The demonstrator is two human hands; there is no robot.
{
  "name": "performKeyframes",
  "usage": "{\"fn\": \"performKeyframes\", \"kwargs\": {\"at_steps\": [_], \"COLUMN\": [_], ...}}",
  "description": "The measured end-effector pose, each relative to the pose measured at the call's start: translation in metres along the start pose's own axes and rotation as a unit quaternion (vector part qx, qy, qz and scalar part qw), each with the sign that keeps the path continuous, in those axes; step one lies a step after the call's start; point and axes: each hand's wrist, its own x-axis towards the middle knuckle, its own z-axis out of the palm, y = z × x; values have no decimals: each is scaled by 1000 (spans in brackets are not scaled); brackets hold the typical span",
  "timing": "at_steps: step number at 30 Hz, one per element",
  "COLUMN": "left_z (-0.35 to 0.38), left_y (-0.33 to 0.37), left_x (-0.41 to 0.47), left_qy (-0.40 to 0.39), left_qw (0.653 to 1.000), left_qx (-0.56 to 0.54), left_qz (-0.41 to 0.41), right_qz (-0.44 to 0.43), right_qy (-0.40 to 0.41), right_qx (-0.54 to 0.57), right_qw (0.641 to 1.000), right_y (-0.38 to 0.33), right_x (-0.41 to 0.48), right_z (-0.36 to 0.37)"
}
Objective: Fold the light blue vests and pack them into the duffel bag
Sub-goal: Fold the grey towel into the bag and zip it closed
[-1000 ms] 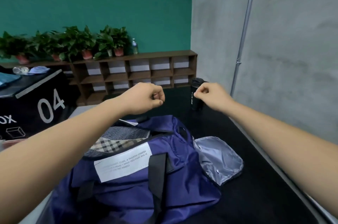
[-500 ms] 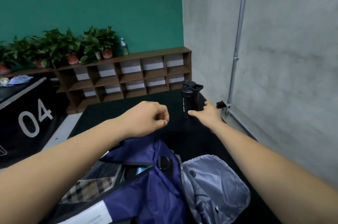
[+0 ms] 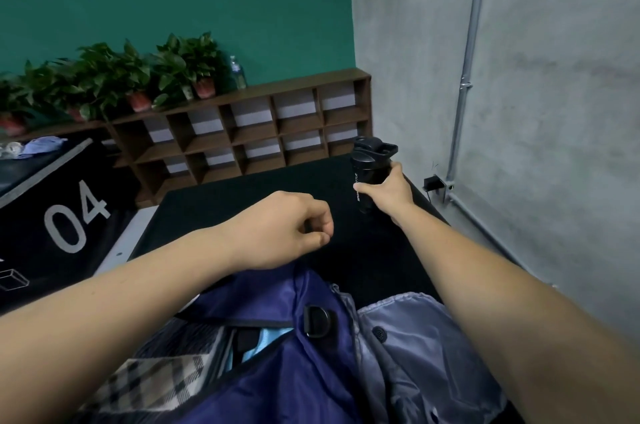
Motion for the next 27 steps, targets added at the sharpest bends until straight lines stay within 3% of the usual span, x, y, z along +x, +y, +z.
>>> {"fn": "performKeyframes", "kwargs": {"at_steps": [14, 20, 24, 27], "left_z": [0, 12, 14, 14], "left_y": [70, 91, 99, 104], "left_x": [-27, -37, -39, -39], "left_qy": [-41, -138, -234, -260], "left_qw": [998, 985, 960, 938], "left_qx": [-7, 47, 112, 192], "left_qz": [53, 90, 104, 124], "right_qz": [-101, -124, -127, -123], "right_qy": [-56, -62, -87, -106], "right_qx": [-12, 38, 51, 37], "right_qw": [993, 990, 987, 986], "right_y": [-16, -12, 5, 18], "right_x": [-103, -160, -210, -244], "right_z": [-58, -95, -116, -126]}}
